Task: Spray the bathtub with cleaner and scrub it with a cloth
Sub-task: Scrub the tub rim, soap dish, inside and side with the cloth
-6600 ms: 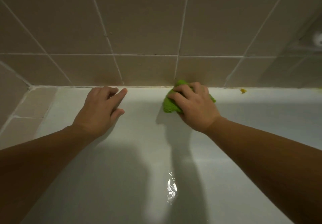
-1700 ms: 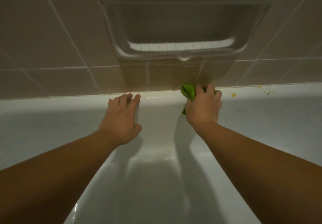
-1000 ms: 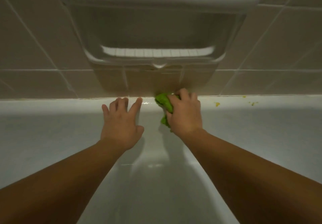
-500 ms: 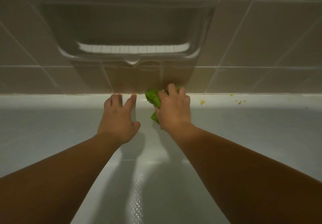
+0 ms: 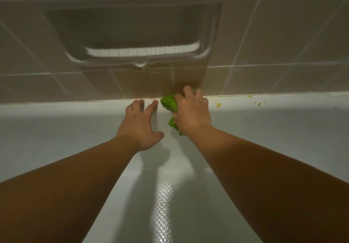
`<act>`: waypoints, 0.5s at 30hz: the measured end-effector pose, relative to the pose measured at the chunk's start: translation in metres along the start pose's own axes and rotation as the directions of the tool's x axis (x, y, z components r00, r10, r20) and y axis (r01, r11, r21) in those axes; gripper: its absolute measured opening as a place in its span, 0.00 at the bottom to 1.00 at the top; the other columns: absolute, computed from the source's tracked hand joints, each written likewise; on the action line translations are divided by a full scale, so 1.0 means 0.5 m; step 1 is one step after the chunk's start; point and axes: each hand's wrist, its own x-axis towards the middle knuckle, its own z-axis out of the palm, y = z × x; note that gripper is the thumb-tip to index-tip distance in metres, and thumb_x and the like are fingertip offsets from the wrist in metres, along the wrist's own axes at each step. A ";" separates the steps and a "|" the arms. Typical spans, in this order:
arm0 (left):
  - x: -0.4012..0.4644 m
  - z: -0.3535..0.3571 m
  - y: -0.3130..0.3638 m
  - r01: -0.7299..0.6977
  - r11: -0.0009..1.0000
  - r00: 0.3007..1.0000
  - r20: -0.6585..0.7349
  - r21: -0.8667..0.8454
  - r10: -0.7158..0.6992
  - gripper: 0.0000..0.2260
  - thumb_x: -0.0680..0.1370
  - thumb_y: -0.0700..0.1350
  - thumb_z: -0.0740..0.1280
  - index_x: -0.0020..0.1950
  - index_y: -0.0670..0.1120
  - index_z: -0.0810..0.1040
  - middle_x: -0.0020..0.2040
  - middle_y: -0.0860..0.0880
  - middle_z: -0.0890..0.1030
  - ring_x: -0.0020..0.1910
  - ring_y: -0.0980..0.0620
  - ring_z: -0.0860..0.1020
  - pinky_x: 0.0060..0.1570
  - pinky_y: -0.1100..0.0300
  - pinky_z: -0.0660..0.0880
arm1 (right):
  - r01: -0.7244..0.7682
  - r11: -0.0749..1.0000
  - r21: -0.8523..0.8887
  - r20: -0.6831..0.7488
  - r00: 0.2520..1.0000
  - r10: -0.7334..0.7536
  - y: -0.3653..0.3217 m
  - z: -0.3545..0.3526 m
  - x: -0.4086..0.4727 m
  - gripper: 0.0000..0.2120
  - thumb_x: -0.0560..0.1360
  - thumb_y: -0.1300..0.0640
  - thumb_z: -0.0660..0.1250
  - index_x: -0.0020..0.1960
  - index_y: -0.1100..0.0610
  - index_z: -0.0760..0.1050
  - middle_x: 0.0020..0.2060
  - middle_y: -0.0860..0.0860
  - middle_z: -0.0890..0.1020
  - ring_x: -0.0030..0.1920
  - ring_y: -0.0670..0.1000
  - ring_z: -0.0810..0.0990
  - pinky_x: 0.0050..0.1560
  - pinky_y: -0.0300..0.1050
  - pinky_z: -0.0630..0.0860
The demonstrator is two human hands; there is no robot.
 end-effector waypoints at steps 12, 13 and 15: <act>0.015 0.022 0.084 -0.128 0.986 0.992 0.017 0.109 0.127 0.46 0.70 0.64 0.69 0.83 0.56 0.49 0.75 0.45 0.58 0.76 0.42 0.55 0.75 0.46 0.65 | -0.245 0.969 0.024 -0.127 0.961 0.246 0.223 -0.027 -0.055 0.18 0.75 0.51 0.73 0.63 0.51 0.74 0.62 0.54 0.71 0.60 0.60 0.68 0.60 0.56 0.70; 0.018 0.030 0.095 -0.146 0.982 0.989 0.009 0.120 0.146 0.46 0.71 0.64 0.68 0.83 0.56 0.49 0.75 0.45 0.58 0.76 0.42 0.54 0.75 0.46 0.64 | -0.243 0.970 0.020 -0.148 0.959 0.243 0.213 -0.014 -0.055 0.18 0.76 0.47 0.70 0.63 0.52 0.74 0.63 0.54 0.71 0.60 0.61 0.68 0.60 0.57 0.70; 0.025 0.047 0.119 -0.171 0.975 0.985 -0.013 0.145 0.175 0.45 0.71 0.65 0.67 0.83 0.56 0.49 0.74 0.45 0.59 0.74 0.42 0.54 0.77 0.44 0.60 | -0.157 0.988 0.014 -0.187 0.970 0.156 0.183 0.008 -0.052 0.21 0.77 0.39 0.63 0.62 0.52 0.73 0.62 0.55 0.72 0.61 0.61 0.69 0.62 0.59 0.69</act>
